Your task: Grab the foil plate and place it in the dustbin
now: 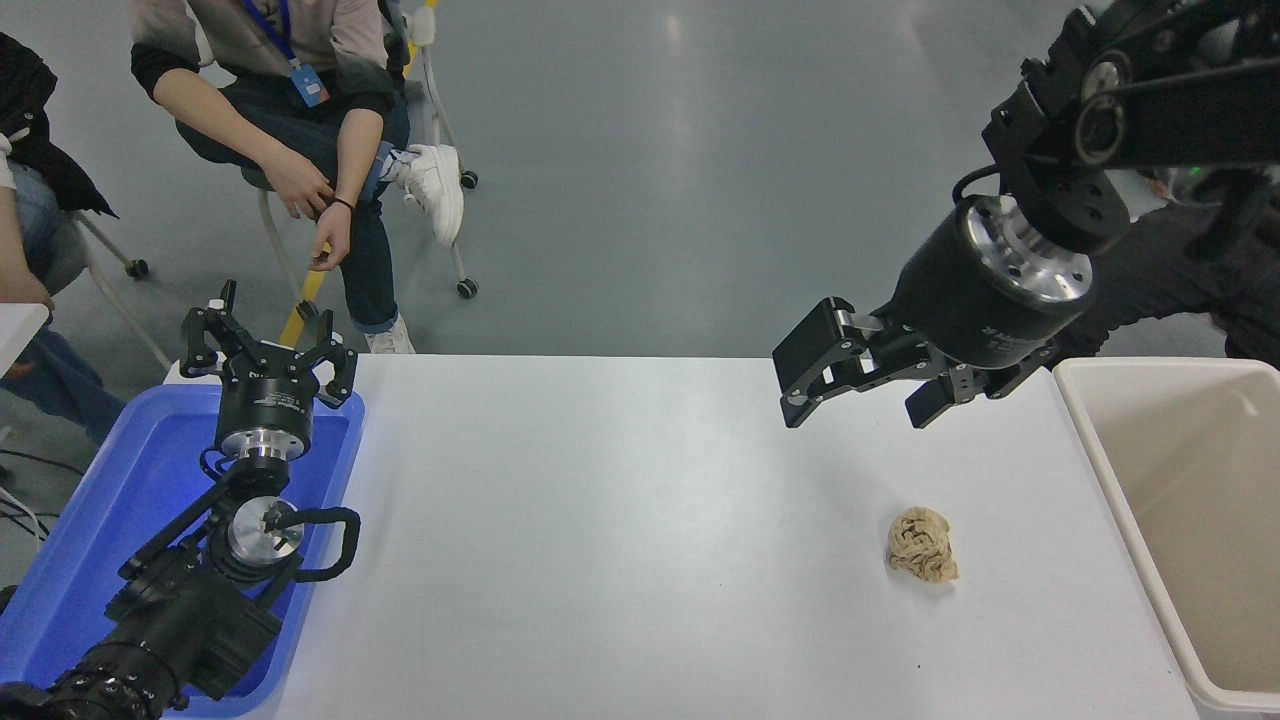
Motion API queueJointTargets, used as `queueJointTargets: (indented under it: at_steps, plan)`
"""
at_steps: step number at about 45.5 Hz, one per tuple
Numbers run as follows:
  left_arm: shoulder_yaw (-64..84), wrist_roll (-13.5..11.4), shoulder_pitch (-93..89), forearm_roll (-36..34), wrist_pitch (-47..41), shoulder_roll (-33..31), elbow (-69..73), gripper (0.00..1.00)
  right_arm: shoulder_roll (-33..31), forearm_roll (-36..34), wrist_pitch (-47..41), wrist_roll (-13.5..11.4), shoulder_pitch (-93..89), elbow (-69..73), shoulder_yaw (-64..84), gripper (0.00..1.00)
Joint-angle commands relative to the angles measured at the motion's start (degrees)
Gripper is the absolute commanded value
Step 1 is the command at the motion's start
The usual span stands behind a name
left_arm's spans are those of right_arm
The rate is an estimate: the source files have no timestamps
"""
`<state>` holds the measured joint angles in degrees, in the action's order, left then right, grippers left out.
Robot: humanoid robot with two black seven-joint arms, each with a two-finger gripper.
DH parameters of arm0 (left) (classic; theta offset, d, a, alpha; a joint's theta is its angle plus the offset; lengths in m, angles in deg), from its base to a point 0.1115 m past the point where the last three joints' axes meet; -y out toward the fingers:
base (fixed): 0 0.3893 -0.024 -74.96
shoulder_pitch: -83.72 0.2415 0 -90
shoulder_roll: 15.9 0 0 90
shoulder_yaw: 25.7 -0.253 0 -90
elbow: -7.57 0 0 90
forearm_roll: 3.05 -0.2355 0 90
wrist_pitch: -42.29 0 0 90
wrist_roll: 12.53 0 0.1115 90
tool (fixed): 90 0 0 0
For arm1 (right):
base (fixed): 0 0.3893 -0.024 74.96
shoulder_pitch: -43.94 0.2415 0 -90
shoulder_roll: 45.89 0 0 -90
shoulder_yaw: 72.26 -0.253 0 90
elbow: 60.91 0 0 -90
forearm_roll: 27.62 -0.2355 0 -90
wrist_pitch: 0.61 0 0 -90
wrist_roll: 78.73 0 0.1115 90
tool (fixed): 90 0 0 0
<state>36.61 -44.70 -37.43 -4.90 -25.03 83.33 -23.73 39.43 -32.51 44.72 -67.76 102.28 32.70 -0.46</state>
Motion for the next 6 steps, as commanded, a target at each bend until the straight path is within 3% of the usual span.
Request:
queueJointTargets:
  at_steps: [1, 6]
  plan:
    - [0.0, -0.01, -0.04, 0.0, 0.0, 0.0, 0.01, 0.99, 0.29, -1.52, -0.33, 0.02, 1.86, 0.17, 1.68, 1.0]
    - [0.0, -0.01, -0.04, 0.0, 0.0, 0.0, 0.01, 0.99, -1.9, -0.73, -0.33, 0.02, 2.21, 0.08, 1.42, 1.0]
